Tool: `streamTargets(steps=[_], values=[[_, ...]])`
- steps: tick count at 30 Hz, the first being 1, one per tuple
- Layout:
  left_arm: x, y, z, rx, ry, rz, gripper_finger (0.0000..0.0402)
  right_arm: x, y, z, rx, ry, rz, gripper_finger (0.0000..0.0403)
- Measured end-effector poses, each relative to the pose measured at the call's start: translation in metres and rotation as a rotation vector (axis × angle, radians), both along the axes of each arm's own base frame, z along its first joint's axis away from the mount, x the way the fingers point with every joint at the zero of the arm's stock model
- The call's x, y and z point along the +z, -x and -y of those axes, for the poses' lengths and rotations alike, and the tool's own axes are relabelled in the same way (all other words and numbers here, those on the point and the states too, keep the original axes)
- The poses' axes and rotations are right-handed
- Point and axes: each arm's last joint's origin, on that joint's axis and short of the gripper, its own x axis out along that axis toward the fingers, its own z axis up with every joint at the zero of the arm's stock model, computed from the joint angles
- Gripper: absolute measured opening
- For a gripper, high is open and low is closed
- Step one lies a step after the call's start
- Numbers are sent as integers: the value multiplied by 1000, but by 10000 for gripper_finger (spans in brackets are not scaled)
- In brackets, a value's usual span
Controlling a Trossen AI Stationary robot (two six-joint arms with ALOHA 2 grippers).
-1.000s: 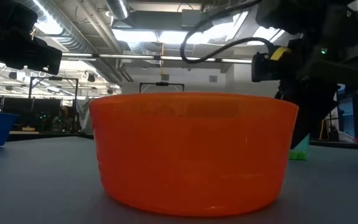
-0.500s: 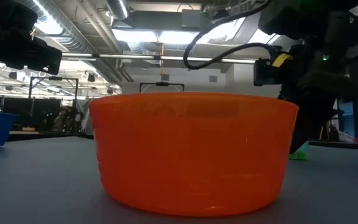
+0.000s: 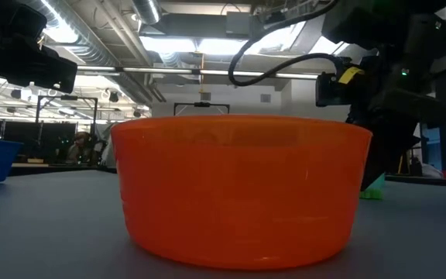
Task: Sort Halloween decoration
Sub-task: Put the green skeleton toy into the pink bowl
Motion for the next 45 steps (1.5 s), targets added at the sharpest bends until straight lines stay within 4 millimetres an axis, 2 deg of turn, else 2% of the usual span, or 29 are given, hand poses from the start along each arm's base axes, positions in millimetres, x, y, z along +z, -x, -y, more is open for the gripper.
streamTargets(steps=[6, 14, 27, 30, 39, 45], values=[[0, 0, 0, 0, 0, 0, 0, -1, 0, 0, 0, 0, -2, 181], [0, 0, 0, 0, 0, 0, 0, -17, -5, -3, 10, -19, -52, 181], [0, 0, 0, 8, -1, 0, 0, -18, -5, -3, 10, -17, -56, 179], [0, 0, 0, 8, -1, 0, 0, -18, -5, -3, 10, -18, -55, 161], [0, 0, 0, 8, -1, 0, 0, -19, -5, -3, 14, -26, -52, 70], [0, 0, 0, 8, -1, 1, 0, -15, -9, -4, 14, -27, -49, 43]])
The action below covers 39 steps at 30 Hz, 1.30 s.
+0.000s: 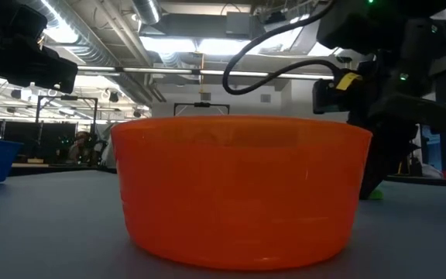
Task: Sort Halloween decoration
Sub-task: Put the green skeleton toy into the pink bowl
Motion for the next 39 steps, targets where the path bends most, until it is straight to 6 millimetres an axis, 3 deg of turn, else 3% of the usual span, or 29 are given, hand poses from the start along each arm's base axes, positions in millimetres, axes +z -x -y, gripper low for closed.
streamTargets(steps=[21, 33, 39], values=[[0, 0, 0, 0, 0, 0, 0, 21, -17, -7, 32, -88, 20, 41], [0, 0, 0, 1, 0, 0, 0, 77, -51, -24, 188, -285, 172, 41], [0, 0, 0, 2, 0, 0, 0, 108, -56, -48, 288, -379, 221, 41]])
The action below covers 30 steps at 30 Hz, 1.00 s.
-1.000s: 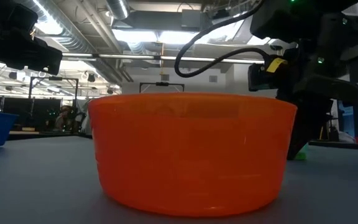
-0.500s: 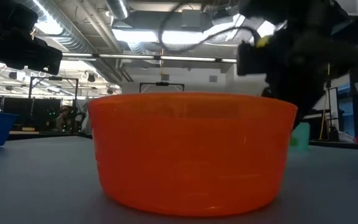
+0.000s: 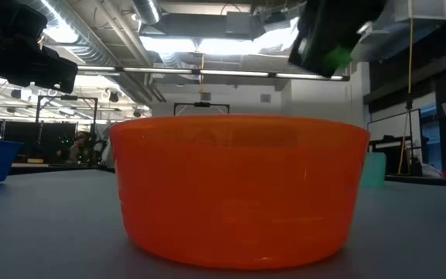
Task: Sort Halloween decoration
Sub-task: Put the green skeleton toy into the pink bowl
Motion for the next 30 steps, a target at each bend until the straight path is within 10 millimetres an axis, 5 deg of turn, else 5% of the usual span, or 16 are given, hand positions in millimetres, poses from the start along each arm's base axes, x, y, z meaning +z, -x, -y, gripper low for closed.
streamTargets(steps=[5, 14, 30], values=[[0, 0, 0, 0, 0, 0, 0, 13, 15, -30, 104, 3, -45, 41], [0, 0, 0, 0, 0, 0, 0, 4, 67, -78, 220, 110, -262, 42], [0, 0, 0, 1, 0, 0, 0, 3, 81, -90, 194, 223, -232, 42]])
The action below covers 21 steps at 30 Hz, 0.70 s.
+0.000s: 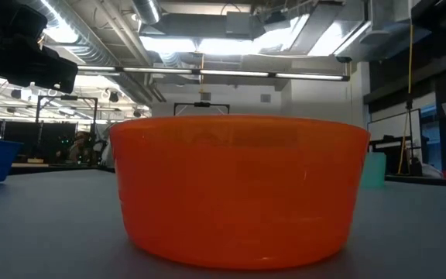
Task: Sort Halloween decoration
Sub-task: Put the green skeleton toy into the pink bowl, then return to Home Position
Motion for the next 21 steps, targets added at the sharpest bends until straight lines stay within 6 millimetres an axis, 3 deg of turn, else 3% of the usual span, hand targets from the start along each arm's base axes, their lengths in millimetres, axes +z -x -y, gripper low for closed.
streamTargets(steps=[4, 14, 21], values=[[0, 0, 0, 0, 0, 0, 0, 0, 1, 0, -1, 10, -3, 60], [0, 0, 0, 0, 0, 0, 0, -1, 3, 2, -2, 28, -26, 165], [0, 0, 0, 0, 0, 0, 0, -1, 3, 2, -1, 29, -25, 160]])
